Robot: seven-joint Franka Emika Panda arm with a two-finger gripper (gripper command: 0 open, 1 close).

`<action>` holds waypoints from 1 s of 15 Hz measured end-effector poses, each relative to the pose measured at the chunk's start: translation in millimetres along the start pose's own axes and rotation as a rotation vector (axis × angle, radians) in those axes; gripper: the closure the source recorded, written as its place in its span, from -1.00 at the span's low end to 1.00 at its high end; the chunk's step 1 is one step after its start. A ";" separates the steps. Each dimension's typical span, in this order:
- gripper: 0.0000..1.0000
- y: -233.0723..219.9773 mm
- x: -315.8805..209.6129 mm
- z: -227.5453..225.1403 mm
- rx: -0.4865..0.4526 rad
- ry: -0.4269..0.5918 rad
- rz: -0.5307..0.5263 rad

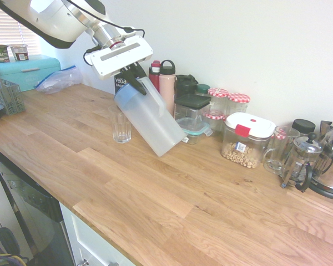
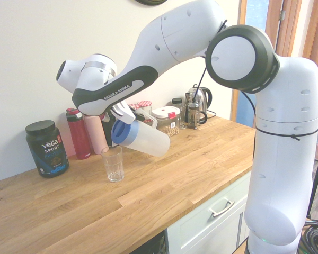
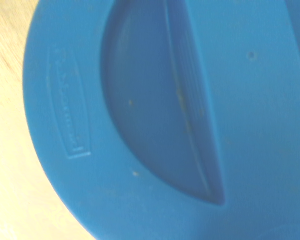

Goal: Pour me some water

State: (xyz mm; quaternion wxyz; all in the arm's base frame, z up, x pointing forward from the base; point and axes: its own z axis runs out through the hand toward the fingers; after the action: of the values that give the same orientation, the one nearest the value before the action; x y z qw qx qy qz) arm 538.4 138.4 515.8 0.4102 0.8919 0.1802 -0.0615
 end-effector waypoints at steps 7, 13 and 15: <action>1.00 139.0 -111.2 4.7 0.327 0.071 0.289; 1.00 172.0 -167.8 118.1 0.601 -0.006 0.601; 1.00 162.9 -164.7 140.0 0.669 -0.024 0.695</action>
State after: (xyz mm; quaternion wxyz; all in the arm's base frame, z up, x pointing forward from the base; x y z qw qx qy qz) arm 451.5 -109.3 582.0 0.0989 0.9816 -0.1630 0.0145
